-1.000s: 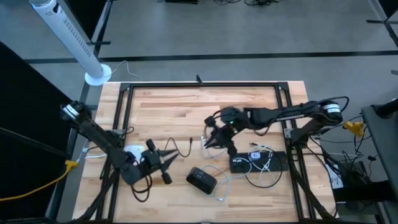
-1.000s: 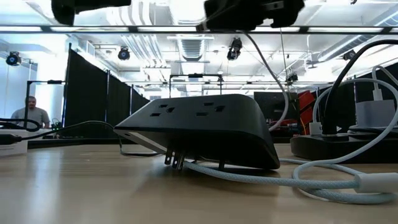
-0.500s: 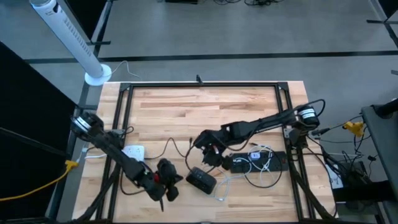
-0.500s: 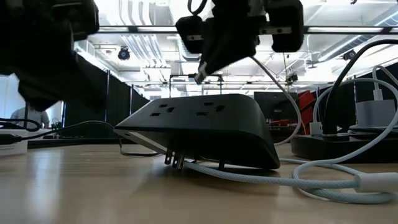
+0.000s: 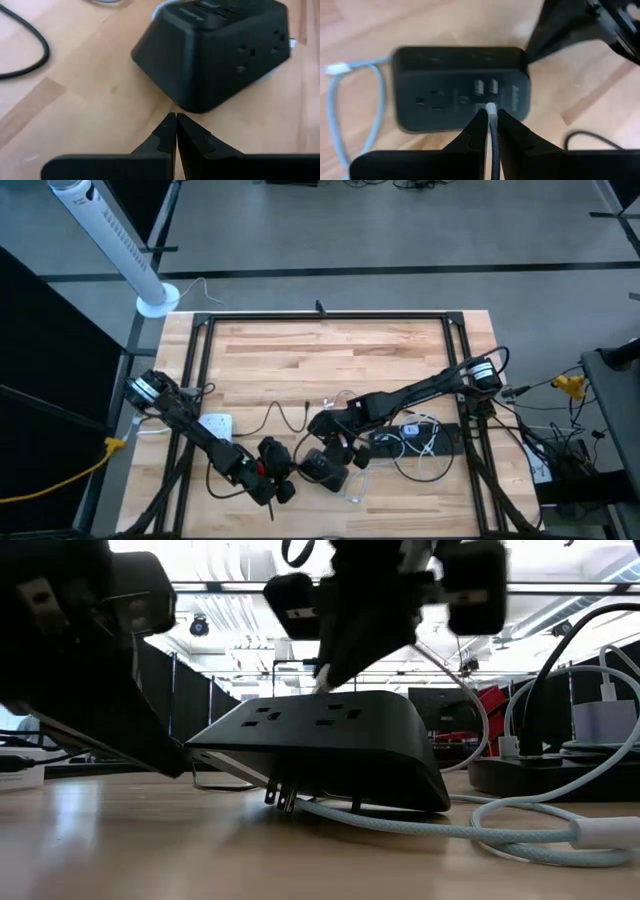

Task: Insert USB
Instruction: Insert the white charger cable into the left black outlet extension

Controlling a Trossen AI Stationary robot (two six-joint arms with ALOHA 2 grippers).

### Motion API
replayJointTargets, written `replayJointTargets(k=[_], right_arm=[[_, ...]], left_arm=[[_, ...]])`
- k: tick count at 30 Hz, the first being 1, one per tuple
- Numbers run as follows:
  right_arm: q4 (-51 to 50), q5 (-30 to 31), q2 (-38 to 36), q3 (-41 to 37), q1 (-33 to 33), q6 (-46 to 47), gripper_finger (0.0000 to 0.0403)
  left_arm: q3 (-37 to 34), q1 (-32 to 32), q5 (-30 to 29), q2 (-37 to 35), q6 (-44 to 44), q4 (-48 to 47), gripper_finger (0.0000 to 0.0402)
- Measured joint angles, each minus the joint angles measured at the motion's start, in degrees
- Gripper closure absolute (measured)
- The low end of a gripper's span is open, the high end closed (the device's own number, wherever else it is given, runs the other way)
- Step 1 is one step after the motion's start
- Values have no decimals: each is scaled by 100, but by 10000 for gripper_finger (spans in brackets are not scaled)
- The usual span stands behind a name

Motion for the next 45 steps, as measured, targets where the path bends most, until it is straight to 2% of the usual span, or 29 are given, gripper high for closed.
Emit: replayJointTargets(k=[4, 30, 35, 45], right_arm=[[81, 269, 90, 57, 7, 44, 390], [-222, 274, 57, 81, 186, -342, 390], [-122, 553, 57, 81, 186, -354, 390], [-145, 554, 57, 81, 186, -372, 390]], left_arm=[[0, 19, -63, 0, 118, 70, 402], [-7, 37, -154, 0, 225, 136, 402], [-7, 37, -147, -2, 223, 136, 402], [-7, -39, 881, 51, -420, 135, 402]])
